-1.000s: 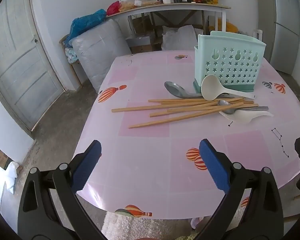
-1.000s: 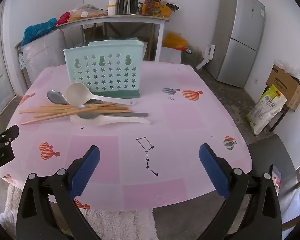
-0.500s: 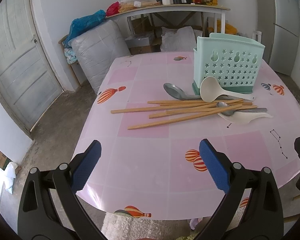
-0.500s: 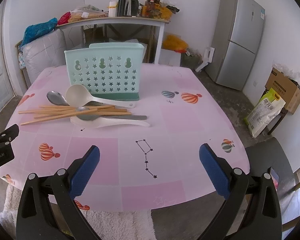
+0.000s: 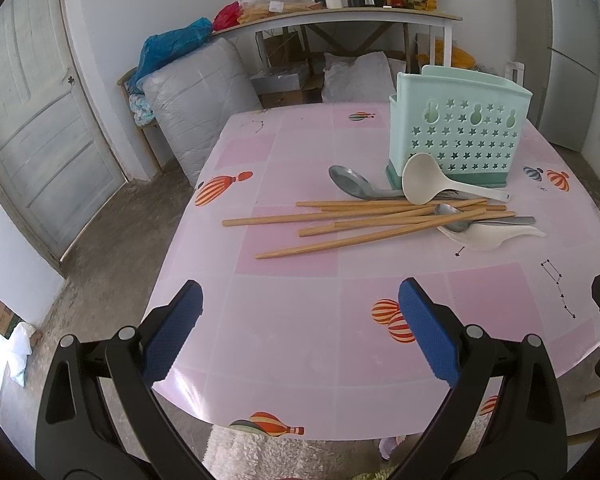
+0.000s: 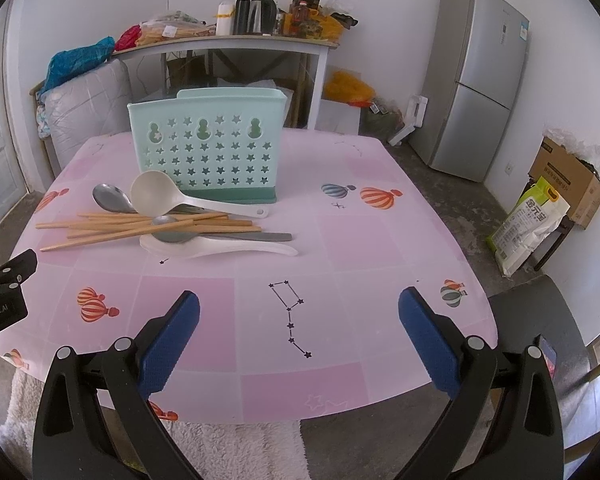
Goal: Organize utensils
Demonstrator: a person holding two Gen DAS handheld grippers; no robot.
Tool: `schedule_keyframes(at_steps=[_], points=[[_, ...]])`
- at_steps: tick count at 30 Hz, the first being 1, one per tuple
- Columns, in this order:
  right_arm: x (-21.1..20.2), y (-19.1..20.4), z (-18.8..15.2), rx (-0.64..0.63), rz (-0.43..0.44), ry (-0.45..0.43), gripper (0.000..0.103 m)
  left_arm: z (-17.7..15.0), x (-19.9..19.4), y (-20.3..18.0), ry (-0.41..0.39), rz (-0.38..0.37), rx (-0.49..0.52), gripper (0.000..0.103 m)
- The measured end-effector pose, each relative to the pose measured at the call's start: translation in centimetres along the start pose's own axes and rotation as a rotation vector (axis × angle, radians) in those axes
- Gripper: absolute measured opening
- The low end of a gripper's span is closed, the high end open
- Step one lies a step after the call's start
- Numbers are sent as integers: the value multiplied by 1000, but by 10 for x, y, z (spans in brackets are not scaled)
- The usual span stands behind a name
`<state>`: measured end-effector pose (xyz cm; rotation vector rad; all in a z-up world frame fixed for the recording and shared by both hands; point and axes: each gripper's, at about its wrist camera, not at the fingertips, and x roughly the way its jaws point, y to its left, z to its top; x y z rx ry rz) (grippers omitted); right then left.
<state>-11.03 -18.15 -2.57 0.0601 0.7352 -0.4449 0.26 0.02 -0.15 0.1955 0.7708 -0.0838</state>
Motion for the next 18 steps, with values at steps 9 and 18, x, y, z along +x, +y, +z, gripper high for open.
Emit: schedule_keyframes(at_steps=[9, 18], points=[[0, 0, 0, -1, -1, 1, 97, -1, 1, 0, 2, 0, 1, 94], [0, -1, -1, 1, -1, 1, 97, -3, 2, 1, 4, -2, 0, 94]])
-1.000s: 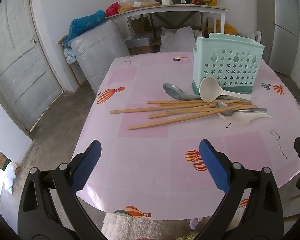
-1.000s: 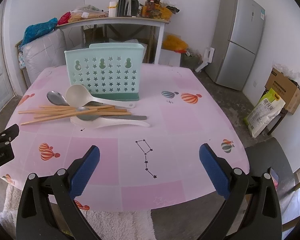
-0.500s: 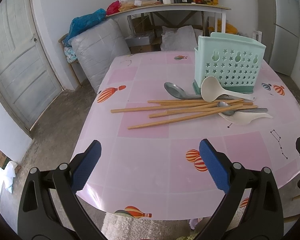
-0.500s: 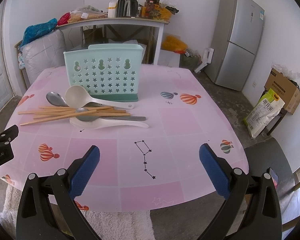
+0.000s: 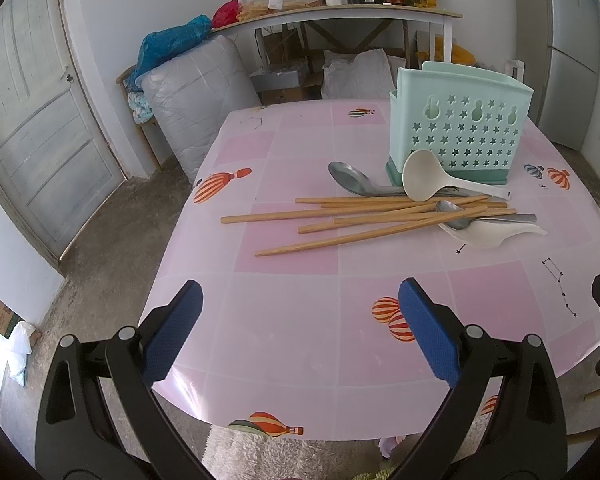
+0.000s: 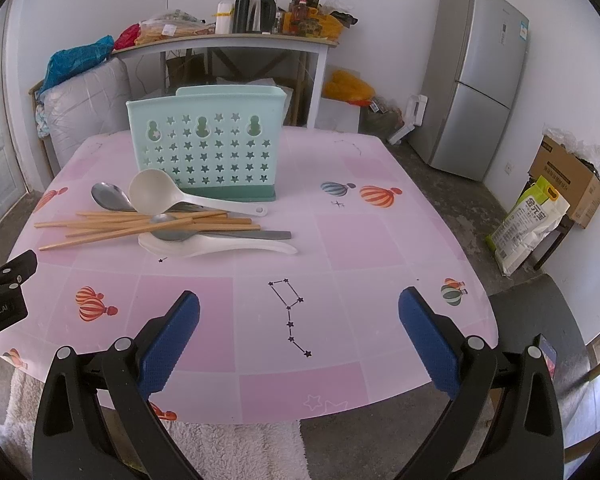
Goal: Organize utensils
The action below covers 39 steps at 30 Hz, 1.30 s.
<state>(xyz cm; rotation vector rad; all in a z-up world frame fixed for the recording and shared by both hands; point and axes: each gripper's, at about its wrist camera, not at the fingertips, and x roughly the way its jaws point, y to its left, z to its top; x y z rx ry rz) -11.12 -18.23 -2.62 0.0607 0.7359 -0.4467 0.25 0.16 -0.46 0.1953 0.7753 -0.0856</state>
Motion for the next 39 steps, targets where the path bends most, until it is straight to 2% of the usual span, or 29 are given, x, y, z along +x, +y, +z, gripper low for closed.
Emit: schedule_keyframes(at_steps=[16, 24, 27, 31, 36, 39], points=[[0, 0, 0, -1, -3, 2, 97, -3, 3, 1, 6, -1, -1, 94], [6, 4, -3, -5, -5, 13, 97, -4, 15, 3, 39, -18, 4, 94], [11, 6, -4, -3, -1, 19, 97, -3, 24, 3, 70, -62, 12, 94], [20, 10, -4, 5, 15, 26, 97, 1, 40, 5, 114, -158, -3, 94], [35, 20, -4, 15, 59, 12, 97, 9, 50, 12, 91, -325, -29, 94], [45, 30, -2, 15, 96, -6, 97, 17, 62, 9, 131, -407, -23, 94]])
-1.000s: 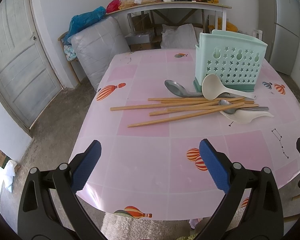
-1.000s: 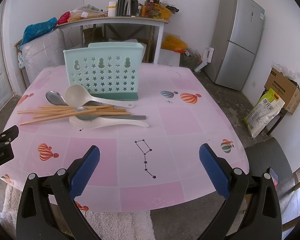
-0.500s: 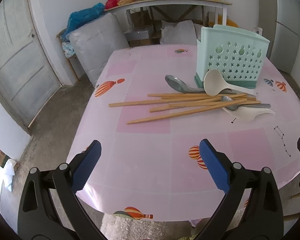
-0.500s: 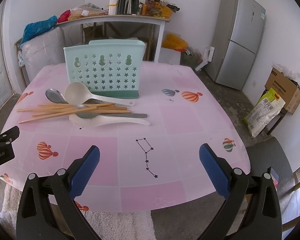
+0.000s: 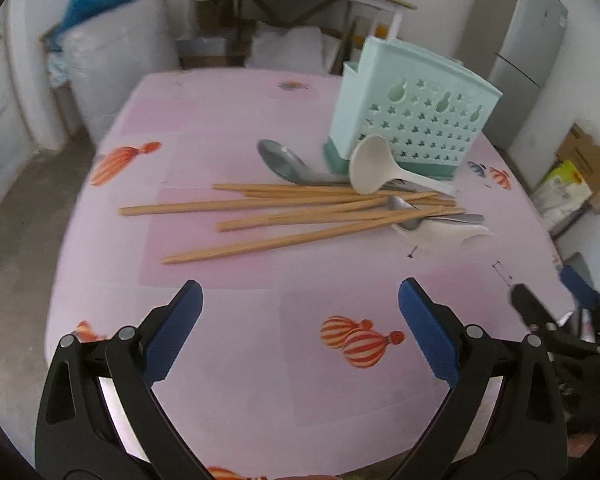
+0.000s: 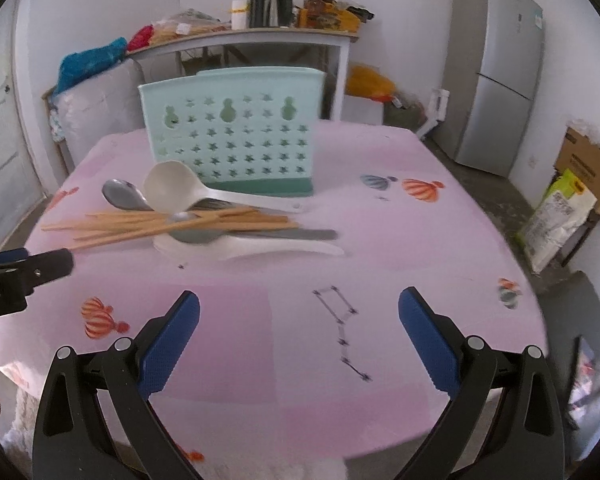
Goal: Organize utensils
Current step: 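Grasp the white ladle with the left tool while the right tool grasps the white spatula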
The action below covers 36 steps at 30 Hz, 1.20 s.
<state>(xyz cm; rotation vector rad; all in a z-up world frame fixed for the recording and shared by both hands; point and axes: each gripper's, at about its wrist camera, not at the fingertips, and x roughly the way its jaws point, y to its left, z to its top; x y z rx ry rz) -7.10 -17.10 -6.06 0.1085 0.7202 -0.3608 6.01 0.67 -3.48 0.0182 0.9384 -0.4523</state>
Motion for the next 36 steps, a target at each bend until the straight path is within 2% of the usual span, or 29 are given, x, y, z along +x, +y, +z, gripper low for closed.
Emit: schedule_keyframes(at_steps=[3, 8, 11, 14, 15, 16, 20, 25, 30, 31, 34, 35, 36], points=[[11, 12, 3, -24, 13, 1, 97, 11, 9, 5, 26, -82, -18, 94], [24, 38, 11, -99, 58, -17, 97, 36, 14, 8, -33, -174, -30, 94], [26, 48, 14, -144, 78, -47, 95, 57, 20, 0, -75, -212, 34, 94], [30, 57, 14, -191, 97, -54, 88, 75, 35, -10, -72, -227, 102, 94], [32, 60, 13, -209, 105, -51, 85, 81, 44, -15, -60, -240, 129, 86], [33, 63, 12, -225, 113, -50, 83, 85, 49, -18, -46, -246, 144, 73], [33, 70, 9, -277, 121, -55, 77, 97, 79, -25, 35, -258, 150, 50], [33, 77, 8, -362, 138, -54, 62, 101, 95, -25, 76, -245, 136, 18], [46, 90, 6, -470, 139, -11, 41, 98, 94, -24, 71, -228, 137, 4], [49, 94, 5, -497, 135, 1, 39, 97, 94, -22, 69, -228, 134, 4], [53, 103, 3, -540, 124, 7, 23, 94, 92, -20, 68, -221, 130, 3], [54, 107, 2, -556, 115, 14, 14, 93, 92, -20, 69, -222, 126, 3], [54, 109, 2, -573, 106, 22, 12, 93, 91, -19, 69, -223, 122, 3]])
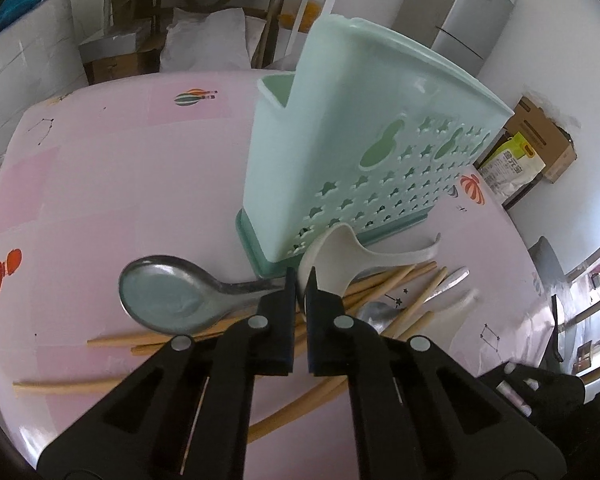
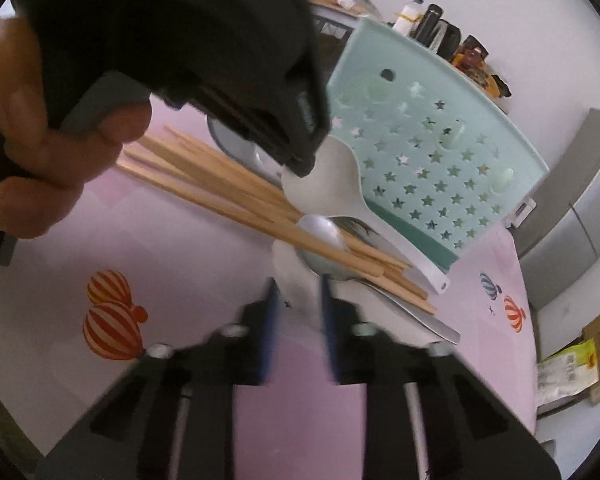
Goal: Organize utensils
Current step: 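Grasp the white ladle with the left tool while the right tool grasps the white spatula, then lift the white ladle into the mint-green holder with the left tool and open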
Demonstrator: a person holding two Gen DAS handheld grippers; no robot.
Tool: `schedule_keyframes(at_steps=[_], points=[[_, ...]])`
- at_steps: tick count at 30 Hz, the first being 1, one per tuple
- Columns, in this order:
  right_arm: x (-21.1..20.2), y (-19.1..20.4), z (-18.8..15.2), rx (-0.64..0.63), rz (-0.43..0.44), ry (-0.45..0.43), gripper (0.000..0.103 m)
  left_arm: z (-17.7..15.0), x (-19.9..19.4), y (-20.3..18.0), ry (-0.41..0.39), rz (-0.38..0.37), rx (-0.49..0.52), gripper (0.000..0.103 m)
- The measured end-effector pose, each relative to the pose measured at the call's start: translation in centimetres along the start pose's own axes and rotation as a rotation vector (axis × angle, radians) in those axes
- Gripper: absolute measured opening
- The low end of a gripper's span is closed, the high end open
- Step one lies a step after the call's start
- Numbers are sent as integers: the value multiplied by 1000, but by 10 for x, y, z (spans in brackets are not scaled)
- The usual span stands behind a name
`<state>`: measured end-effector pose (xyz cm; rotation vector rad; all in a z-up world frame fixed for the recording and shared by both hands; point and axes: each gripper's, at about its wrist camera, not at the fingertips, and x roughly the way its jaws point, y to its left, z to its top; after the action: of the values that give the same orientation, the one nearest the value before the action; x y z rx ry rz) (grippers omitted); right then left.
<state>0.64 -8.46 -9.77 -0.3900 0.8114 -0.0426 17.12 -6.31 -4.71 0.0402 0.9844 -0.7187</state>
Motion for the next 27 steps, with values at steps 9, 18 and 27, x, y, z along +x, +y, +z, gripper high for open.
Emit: schedule_keyframes(at_steps=[9, 18, 27], points=[[-35, -4, -11, 2, 110, 43, 9, -5, -9, -6, -26, 35, 2, 1], [-39, -120, -1, 516, 524, 173, 4, -5, -21, -14, -64, 87, 10, 1], [-47, -177, 30, 459, 520, 158, 2, -8, -32, -21, -117, 116, 30, 1]])
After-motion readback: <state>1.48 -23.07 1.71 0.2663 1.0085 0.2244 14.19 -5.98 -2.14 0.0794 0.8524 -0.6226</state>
